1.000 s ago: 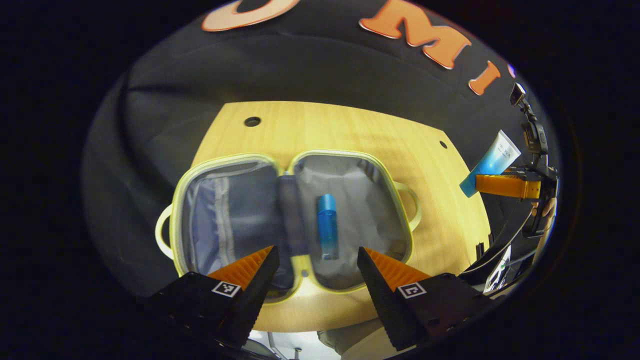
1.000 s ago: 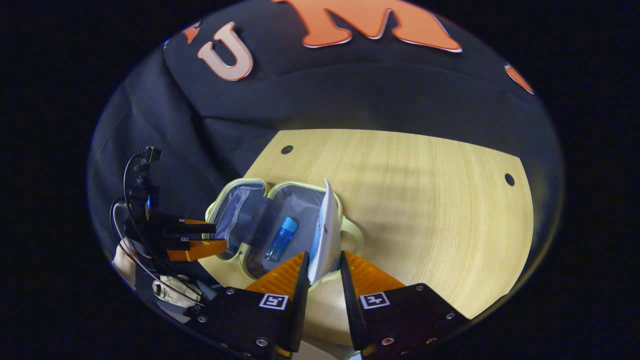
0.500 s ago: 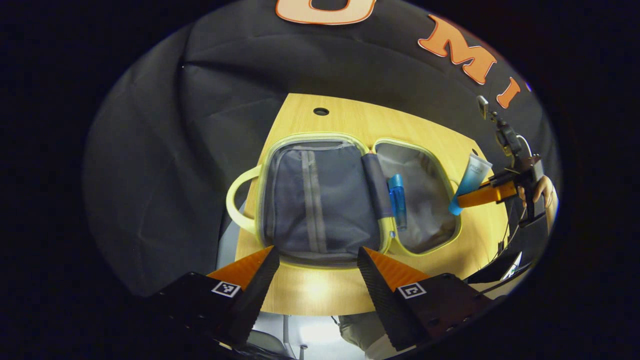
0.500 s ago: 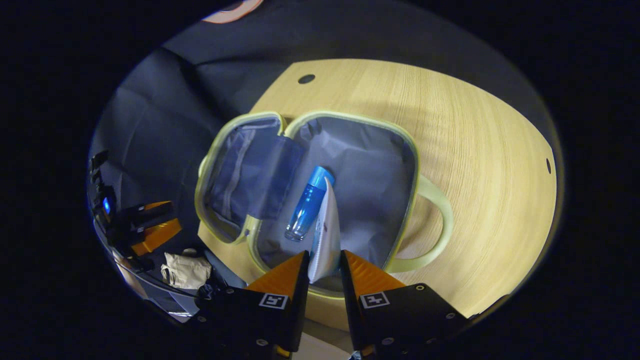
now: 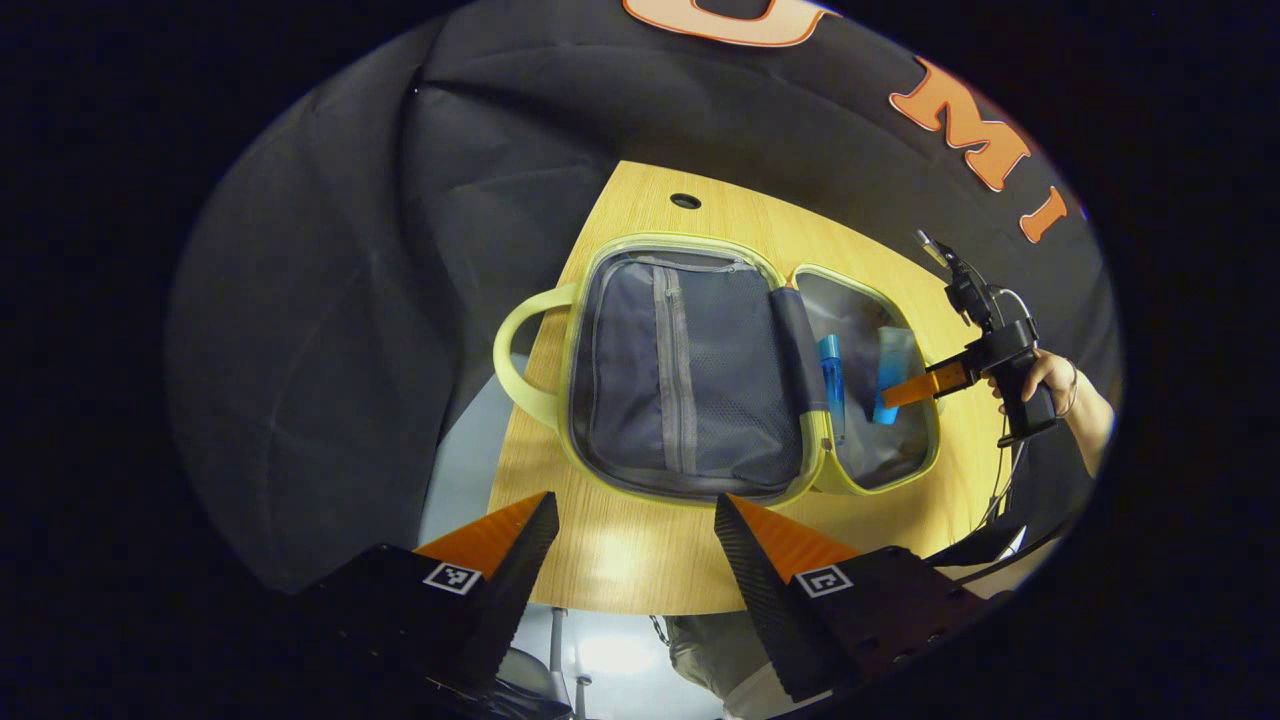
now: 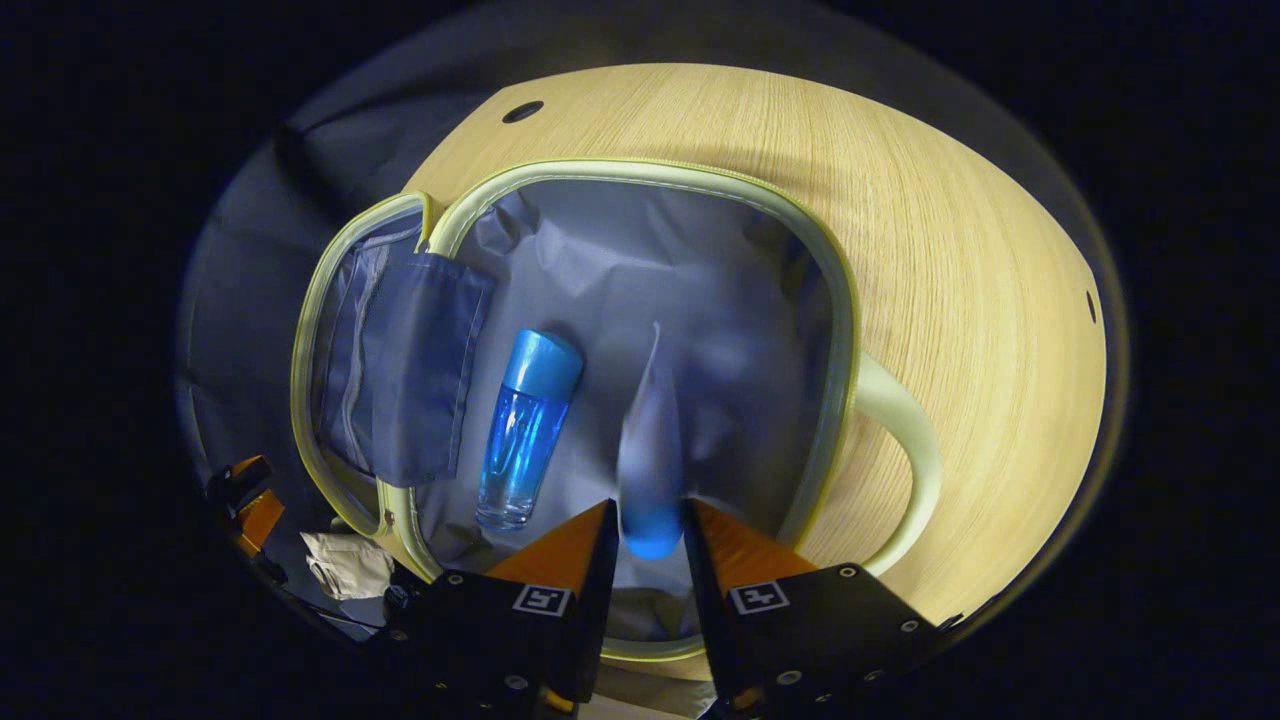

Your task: First open the suitcase, pack the skin care products into it, and then close the suitcase.

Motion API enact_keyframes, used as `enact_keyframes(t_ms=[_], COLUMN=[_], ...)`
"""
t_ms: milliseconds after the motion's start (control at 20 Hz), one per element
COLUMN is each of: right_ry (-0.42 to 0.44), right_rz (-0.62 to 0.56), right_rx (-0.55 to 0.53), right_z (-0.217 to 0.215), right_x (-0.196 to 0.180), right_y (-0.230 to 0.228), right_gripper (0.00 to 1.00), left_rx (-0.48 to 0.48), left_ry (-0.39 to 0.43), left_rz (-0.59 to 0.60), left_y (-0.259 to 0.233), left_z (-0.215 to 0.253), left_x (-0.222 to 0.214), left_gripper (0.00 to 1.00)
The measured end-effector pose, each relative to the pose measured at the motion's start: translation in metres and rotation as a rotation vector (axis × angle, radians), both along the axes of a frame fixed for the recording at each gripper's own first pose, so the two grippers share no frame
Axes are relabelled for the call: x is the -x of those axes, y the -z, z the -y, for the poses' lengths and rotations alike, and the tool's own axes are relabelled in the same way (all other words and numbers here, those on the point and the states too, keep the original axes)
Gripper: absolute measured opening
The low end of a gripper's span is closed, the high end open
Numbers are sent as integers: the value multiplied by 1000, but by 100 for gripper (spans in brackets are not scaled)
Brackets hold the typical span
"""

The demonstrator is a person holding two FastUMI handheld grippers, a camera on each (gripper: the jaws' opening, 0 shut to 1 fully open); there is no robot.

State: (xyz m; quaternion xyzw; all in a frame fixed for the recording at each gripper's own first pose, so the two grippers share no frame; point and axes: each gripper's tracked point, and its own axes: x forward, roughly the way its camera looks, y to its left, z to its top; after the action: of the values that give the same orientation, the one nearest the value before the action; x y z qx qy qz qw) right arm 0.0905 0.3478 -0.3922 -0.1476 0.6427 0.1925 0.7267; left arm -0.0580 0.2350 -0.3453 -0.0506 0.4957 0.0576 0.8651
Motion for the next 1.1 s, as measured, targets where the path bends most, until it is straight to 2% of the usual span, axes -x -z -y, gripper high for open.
enact_keyframes(t_ms=[200,450,650,700,800,1000,1100], right_ry=[-13,-20,-15,-12,0,21,42], right_rz=[56,165,259,275,292,316,331], right_rx=[-52,-167,-228,-247,-283,-276,-271], right_z=[-11,-24,-27,-29,-29,-14,-5], right_x=[-1,-6,-7,-7,-3,3,6], right_y=[-18,-56,-85,-92,-108,-121,-127], right_gripper=[94,96,96,96,96,96,96], left_rx=[9,9,-3,10,56,135,216], left_ry=[-4,-10,-25,-43,-81,-150,-169], left_rz=[3,70,149,167,213,277,293], left_y=[4,-3,-20,-21,-23,-12,4], left_z=[-4,-19,-49,-57,-76,-116,-124], left_x=[-9,-38,-69,-77,-94,-119,-128], left_gripper=[98,98,98,100,98,98,98])
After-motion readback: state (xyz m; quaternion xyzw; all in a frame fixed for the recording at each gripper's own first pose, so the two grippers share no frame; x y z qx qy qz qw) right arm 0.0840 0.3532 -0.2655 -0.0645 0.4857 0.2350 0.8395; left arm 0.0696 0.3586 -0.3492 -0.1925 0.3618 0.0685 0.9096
